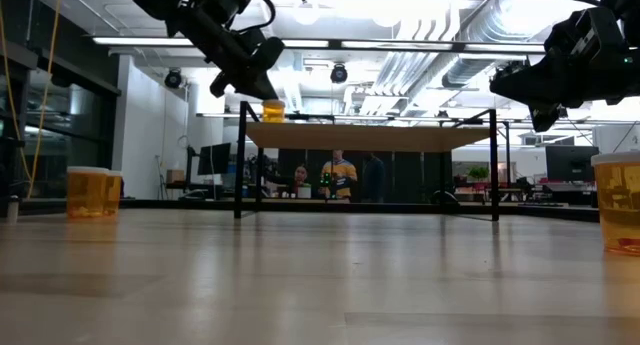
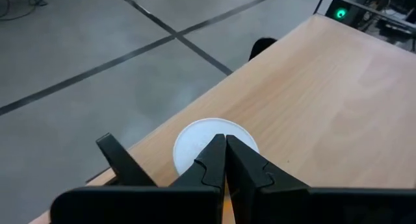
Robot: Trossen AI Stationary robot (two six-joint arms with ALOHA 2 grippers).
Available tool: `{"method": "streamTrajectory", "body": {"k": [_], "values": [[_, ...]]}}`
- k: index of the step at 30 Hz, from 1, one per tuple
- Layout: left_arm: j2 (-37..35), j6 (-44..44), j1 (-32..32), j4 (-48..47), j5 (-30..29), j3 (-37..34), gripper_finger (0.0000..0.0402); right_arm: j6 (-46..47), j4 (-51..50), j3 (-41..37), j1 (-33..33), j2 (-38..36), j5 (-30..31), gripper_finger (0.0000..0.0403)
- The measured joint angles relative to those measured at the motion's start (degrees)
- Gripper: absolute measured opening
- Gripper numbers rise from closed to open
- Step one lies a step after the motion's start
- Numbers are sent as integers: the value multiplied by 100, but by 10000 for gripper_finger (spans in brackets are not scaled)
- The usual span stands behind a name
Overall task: Pick and place medicine bottles onto shelf by color
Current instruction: Put the orange pill bottle on the shelf, then put the orange pill bottle on the shelf aligned with the other orange pill bottle
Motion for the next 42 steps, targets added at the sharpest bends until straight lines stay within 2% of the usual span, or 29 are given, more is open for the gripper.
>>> {"method": "streamTrajectory", "body": {"k": [7,14,23,28,33,36,42], "values": [[90,-4,-24,168,56,3,0,0,0,0,0,2,0,0],[-108,-5,-26,192,96,-21,0,0,0,1,0,1,2,0],[-781,126,-38,259,119,-21,0,0,0,1,0,1,1,0],[-1404,-163,-215,260,584,-19,0,0,0,1,0,1,0,0],[-2023,-527,-948,261,911,-20,0,0,0,0,0,1,0,0],[-2368,-587,-1644,549,497,-297,0,0,0,1,0,2,0,0],[-3049,-1051,-3040,2064,-418,-1637,0,0,23,-1,0,2,2,0]]}}
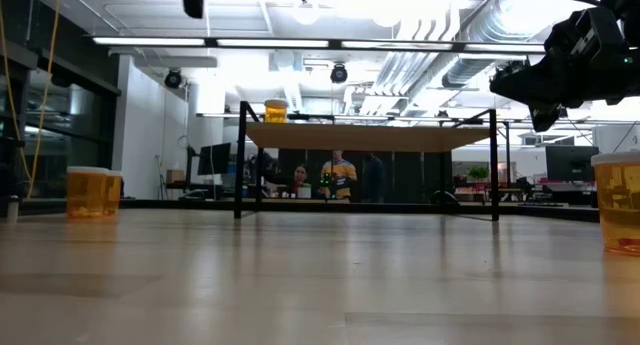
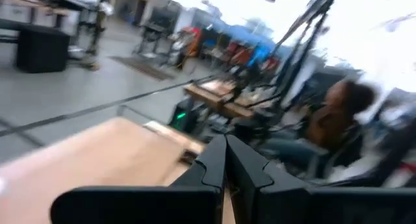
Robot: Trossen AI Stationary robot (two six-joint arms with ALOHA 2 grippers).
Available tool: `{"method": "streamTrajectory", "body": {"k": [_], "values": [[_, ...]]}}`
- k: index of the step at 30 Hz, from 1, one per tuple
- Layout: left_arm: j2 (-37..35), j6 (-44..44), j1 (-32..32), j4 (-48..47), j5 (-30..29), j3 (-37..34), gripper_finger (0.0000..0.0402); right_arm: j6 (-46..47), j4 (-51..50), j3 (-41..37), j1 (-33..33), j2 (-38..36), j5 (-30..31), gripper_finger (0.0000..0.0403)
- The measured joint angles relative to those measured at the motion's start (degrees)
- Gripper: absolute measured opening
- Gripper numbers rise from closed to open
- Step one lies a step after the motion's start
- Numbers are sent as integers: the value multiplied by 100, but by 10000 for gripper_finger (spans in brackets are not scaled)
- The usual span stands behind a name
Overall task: Pick and place medicine bottles onto shelf by color
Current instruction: Put the orange pill bottle on the shelf aligned with the other orange pill bottle
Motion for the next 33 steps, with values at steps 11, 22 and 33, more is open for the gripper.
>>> {"method": "streamTrajectory", "body": {"k": [11,22,33], "values": [[-594,745,-1342,-18,136,-563,0,1208,1624,-9,-2,3,311,0],[-1770,1113,-1185,-1001,-307,-563,0,1196,2874,1325,12,1226,-329,0],[-2050,1081,-1121,-1082,-262,-563,0,168,-3661,5745,1028,4435,85,0]]}}
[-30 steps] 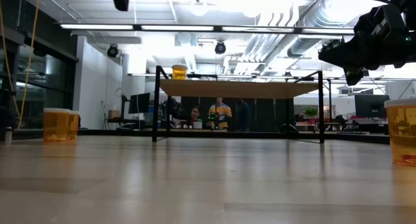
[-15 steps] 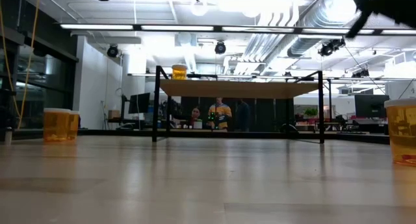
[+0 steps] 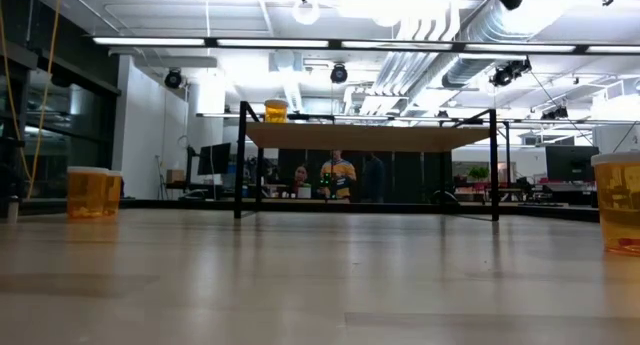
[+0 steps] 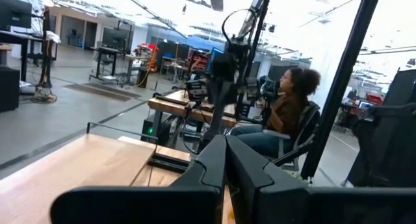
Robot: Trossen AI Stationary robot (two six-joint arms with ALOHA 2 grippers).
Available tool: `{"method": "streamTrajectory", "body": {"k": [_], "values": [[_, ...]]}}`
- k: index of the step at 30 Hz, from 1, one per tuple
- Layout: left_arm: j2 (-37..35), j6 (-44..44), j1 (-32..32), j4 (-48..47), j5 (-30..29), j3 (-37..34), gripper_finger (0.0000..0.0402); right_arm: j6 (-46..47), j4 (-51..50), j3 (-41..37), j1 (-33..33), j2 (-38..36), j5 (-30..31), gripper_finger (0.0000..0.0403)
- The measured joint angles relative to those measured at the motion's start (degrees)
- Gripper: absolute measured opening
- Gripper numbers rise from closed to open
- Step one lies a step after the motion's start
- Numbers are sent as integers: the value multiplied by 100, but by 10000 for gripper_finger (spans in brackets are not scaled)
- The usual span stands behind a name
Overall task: Pick and place medicine bottles onto shelf by color
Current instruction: Put the orange pill bottle on the shelf aligned with the other orange pill bottle
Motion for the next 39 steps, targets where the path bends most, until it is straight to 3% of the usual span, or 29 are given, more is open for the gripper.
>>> {"method": "streamTrajectory", "body": {"k": [4,11,17,23,27,32,39], "values": [[2,-83,0,1,0,0,0,812,-1629,1022,330,976,-222,0],[6,-151,2,-12,0,0,0,1739,-2372,1590,515,2145,-742,12],[7,-141,2,-12,2,0,0,2537,-3037,1475,905,2688,-1304,104],[7,-133,2,-14,2,0,0,3323,-3028,1204,1663,2962,-1219,241],[7,-133,2,-25,2,0,0,3654,-3068,1175,2040,3274,-946,307],[7,-145,2,-34,2,2,0,4207,-3014,1173,2247,3904,-898,331],[7,-260,2,-31,2,2,0,4094,-2993,1167,2509,4856,-1176,331]]}}
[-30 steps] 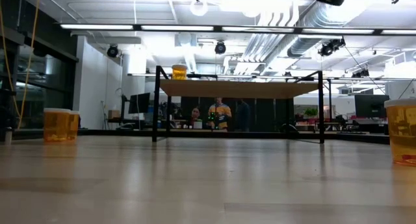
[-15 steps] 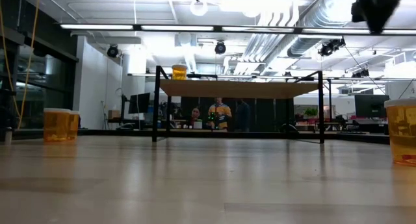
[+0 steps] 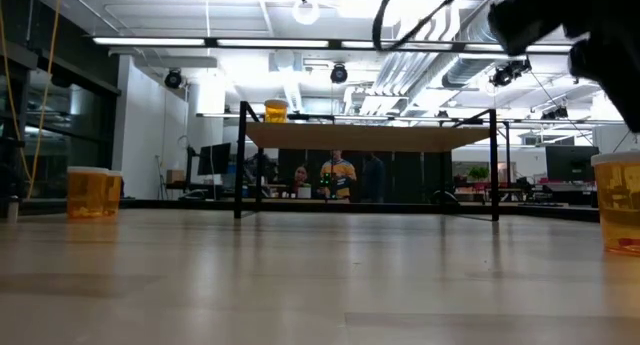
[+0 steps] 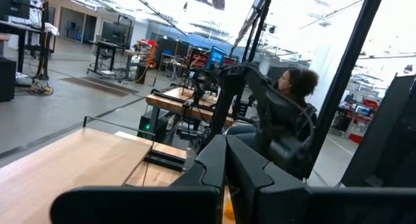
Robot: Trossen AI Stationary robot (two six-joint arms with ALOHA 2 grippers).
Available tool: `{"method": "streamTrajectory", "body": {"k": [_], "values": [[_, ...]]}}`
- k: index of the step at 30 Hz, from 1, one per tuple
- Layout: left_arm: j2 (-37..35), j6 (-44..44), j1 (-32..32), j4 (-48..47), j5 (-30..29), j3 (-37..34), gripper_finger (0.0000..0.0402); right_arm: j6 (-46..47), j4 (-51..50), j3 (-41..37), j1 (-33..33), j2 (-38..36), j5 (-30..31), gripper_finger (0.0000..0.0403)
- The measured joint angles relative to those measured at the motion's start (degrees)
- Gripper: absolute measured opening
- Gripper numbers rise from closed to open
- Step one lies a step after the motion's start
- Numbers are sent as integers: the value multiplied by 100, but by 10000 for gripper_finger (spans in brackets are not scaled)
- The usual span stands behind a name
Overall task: Pick and place medicine bottles onto shelf by color
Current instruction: Put the orange pill bottle on the shelf aligned with the other orange pill bottle
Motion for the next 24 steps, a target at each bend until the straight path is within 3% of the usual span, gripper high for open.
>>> {"method": "streamTrajectory", "body": {"k": [12,24], "values": [[0,-22,0,1,0,0,0,391,334,-1,25,530,222,297],[2,-22,0,2,-2,0,0,451,344,1,2,769,281,198]]}}
